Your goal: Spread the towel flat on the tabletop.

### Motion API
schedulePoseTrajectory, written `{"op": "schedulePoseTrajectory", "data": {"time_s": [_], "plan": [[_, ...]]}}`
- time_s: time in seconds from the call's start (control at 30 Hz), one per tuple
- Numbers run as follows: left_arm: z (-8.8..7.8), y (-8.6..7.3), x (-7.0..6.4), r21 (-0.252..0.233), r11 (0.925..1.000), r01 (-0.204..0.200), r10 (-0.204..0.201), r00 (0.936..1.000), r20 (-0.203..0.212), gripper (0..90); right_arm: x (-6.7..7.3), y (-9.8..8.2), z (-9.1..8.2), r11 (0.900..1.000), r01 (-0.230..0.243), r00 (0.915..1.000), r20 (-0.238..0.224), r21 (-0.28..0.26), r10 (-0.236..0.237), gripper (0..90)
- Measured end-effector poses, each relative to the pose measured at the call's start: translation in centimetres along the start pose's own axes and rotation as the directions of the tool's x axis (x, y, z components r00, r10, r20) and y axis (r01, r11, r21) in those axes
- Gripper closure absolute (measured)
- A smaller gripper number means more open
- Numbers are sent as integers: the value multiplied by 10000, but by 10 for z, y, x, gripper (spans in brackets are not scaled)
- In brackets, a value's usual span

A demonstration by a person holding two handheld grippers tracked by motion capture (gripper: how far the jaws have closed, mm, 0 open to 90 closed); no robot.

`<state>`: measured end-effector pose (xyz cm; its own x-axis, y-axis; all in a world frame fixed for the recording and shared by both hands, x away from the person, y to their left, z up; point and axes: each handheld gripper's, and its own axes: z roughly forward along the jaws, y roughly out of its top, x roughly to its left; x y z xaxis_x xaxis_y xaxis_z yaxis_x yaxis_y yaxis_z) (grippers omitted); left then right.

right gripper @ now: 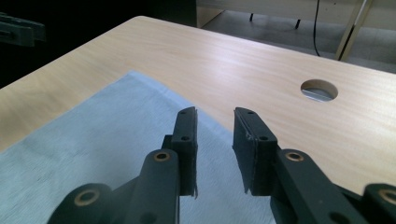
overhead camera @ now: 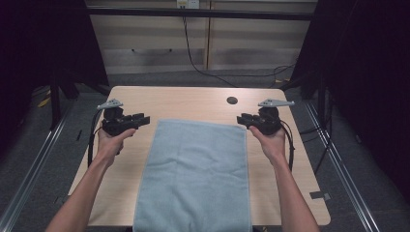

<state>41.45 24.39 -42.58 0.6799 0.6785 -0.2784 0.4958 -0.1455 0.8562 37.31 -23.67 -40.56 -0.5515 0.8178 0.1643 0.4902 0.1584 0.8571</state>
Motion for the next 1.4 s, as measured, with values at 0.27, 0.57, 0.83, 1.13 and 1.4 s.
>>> {"op": "schedulePoseTrajectory", "data": {"time_s": [0.27,0.57,0.83,1.13,1.4], "plan": [[-6,-30,-12,470,9984,-314,294,9986,431,569,17,-38,-26,9998,-41,9983,-583,186,52,633],[19,-61,-18,1493,9866,-652,574,9968,560,592,18,-83,-11,9936,-308,9952,-894,1084,406,664],[44,-84,-36,2633,9486,-1756,1703,9845,430,644,25,-103,12,9803,-62,9955,-916,1972,248,668],[22,-99,-46,2576,9505,-1736,1622,9846,651,656,31,-110,23,9730,221,9967,-816,2299,-34,621],[-4,-118,-69,2615,9429,-2062,1854,9773,1022,646,39,-115,18,9712,534,9961,-807,2323,-354,613]]}}
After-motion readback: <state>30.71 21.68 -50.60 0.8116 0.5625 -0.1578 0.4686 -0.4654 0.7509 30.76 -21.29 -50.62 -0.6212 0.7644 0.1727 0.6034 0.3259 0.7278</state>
